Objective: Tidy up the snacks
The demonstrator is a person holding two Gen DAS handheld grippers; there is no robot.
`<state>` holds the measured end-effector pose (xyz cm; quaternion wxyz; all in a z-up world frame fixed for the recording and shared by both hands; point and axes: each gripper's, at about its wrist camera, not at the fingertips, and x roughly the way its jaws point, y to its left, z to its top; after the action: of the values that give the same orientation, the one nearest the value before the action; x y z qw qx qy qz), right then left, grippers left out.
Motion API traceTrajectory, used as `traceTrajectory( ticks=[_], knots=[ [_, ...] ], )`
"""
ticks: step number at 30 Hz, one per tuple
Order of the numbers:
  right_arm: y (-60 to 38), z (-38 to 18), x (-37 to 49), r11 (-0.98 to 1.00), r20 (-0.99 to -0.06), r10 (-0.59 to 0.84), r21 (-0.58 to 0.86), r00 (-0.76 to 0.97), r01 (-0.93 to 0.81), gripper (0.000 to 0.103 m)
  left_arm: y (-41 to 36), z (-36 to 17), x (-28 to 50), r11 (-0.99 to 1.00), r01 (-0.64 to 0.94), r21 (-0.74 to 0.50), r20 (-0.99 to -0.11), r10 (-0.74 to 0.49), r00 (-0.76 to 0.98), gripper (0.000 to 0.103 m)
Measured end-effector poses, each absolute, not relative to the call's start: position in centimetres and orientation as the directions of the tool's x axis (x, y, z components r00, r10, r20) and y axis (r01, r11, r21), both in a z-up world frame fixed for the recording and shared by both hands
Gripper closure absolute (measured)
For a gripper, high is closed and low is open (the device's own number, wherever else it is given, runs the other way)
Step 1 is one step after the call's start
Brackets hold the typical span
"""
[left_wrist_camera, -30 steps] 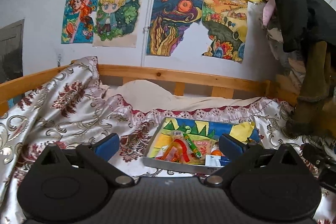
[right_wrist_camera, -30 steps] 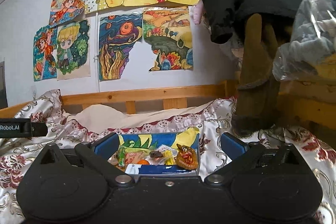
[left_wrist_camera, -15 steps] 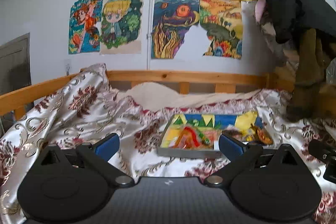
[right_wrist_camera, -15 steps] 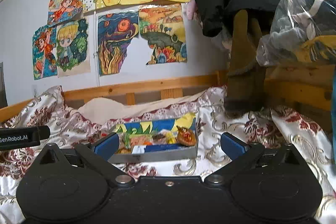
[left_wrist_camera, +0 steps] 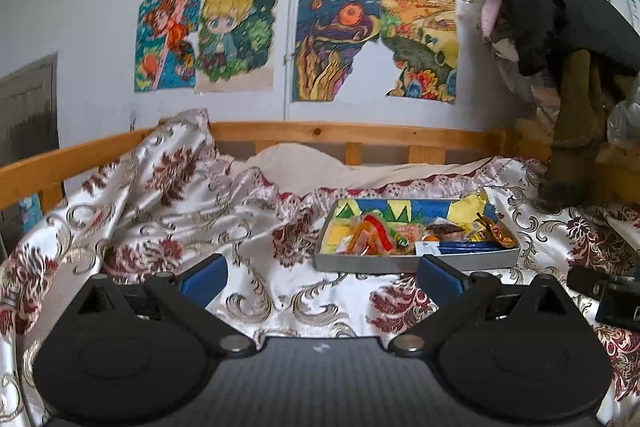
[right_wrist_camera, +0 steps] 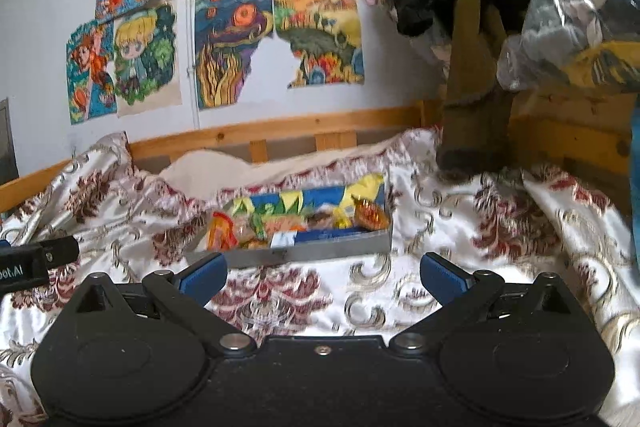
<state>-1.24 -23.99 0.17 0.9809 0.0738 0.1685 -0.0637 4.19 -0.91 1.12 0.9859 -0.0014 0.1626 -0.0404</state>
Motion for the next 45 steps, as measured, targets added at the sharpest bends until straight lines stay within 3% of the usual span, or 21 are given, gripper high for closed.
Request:
traceTrajectory(
  ticks=[7,22,45],
  knots=[
    [-23.4,-0.2,-0.4,0.981,-0.336,-0.083,0.136,0.938,0.135,0.001,0.6,0.2,4.4,0.993,0.097,-0.073,-0.285,-0.114,0.952,0.000],
    [-23.7,-2.3,2.2,0.976,-0.400,-0.078,0.155,0.913,0.151,0.001,-0.4,-3.0,6.6,0.986,0.160,-0.043,-0.396,-0.164,0.904,0.000],
    [-23.0,-2.6,1.0,0.983,-0.384,-0.077,0.126,0.920,0.135,0.001,-0.7,-3.0,6.1,0.984,0.169,-0.062,-0.381,-0.180,0.907,0.000]
  ],
)
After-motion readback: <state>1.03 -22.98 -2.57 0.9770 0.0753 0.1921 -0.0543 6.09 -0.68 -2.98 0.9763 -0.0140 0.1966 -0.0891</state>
